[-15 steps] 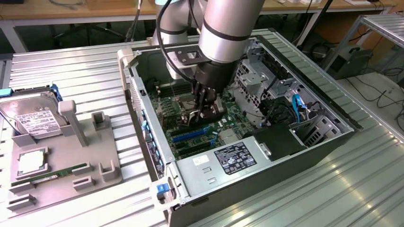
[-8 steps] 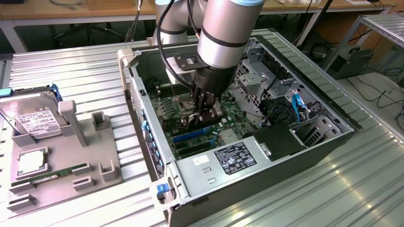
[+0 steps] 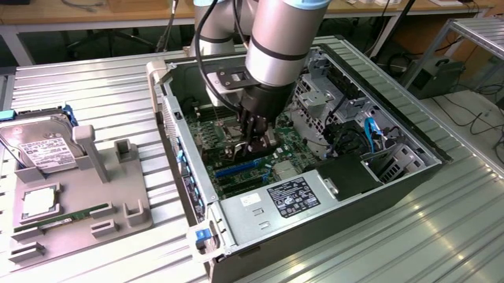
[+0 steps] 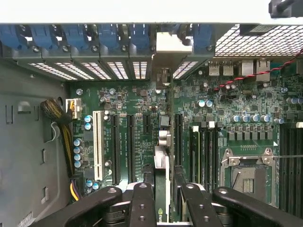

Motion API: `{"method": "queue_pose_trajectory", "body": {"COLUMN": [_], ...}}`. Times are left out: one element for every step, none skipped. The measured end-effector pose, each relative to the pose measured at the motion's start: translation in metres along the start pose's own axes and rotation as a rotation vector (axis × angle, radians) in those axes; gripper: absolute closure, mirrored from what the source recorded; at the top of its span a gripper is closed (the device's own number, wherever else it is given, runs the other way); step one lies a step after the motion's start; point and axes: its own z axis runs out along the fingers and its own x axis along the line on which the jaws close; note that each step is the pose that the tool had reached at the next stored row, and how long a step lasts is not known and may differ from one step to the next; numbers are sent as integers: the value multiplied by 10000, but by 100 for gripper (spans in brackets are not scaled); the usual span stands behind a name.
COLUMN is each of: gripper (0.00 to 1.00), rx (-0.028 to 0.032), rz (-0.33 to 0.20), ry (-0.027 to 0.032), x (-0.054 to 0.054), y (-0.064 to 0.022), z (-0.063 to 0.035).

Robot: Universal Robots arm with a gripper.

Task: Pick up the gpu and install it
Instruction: 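Insert the gpu into the slot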

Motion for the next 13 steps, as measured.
{"method": "queue_pose_trajectory", "body": {"gripper": [74,74,74,74,74,74,74,74,74,74,74,74,74], "rx": [0,1,0,0,0,0,0,0,0,0,0,0,0], "rz": [-1,-1,0,0,0,0,0,-1,-2,-2,-1,0,0], "ry": [0,-2,-1,-1,0,-1,0,0,9,17,19,20,20], "x": [0,0,1,1,1,2,2,2,2,3,3,3,4], "y": [1,4,8,13,18,24,29,30,29,29,29,29,29], "z": [3,9,15,20,25,31,36,41,47,54,64,77,93]}}
